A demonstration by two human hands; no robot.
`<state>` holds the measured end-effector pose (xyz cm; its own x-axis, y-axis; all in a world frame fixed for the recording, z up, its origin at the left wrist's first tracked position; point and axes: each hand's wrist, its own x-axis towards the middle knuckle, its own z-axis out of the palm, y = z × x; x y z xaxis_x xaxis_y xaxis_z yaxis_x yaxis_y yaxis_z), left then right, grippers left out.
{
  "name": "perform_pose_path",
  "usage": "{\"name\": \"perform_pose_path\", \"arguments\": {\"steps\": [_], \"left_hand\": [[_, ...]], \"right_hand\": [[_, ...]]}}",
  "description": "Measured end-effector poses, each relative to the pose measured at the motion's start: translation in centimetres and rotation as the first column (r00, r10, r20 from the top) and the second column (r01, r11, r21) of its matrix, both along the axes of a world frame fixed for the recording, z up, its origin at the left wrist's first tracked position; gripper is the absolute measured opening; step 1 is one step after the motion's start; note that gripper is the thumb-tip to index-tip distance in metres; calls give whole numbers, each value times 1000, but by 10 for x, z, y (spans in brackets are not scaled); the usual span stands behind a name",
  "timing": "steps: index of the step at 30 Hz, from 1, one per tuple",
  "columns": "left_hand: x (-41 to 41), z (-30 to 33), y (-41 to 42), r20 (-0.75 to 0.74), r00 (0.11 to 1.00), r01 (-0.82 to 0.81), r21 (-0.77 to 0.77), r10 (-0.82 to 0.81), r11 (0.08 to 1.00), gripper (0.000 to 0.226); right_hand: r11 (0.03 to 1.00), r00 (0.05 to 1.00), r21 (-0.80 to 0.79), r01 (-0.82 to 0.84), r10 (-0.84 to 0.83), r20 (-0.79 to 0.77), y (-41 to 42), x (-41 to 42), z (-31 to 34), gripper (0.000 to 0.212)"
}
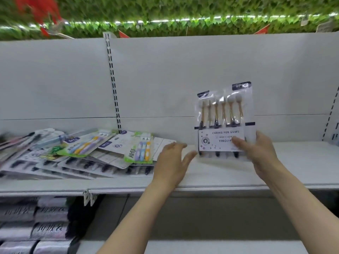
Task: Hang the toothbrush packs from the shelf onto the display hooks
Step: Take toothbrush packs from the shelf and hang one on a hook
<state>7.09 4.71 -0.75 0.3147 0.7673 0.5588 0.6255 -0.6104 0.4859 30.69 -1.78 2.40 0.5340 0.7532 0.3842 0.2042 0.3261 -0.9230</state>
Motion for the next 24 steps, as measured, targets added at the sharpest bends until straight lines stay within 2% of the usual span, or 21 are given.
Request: {"name": "perform_pose_path", "arguments": {"steps": [3,6,8,11,16,24], "left_hand": [[-27,12,4,54,968,-252,158,246,955,53],[-53,13,14,-135,864,-469,140,486,872,64],[-65,10,19,-229,798,-550,105,558,829,69],[-72,7,20,-285,740,-614,83,609,785,75],[-72,11,18,-340,725,-633,10,598,774,78],[-70,11,13,-378,674,-669,49,634,741,86]], "right_hand": [[999,996,17,-48,47,74,9,-12,-3,22],[999,991,-3,-47,47,128,18,-23,-7,21],[999,993,9,-36,34,115,21,-31,-10,20],[999,992,28,-46,42,119,23,-40,-13,19],[997,991,39,-65,60,118,26,-47,-17,17],[996,993,37,-78,74,97,18,-45,-29,19]]}}
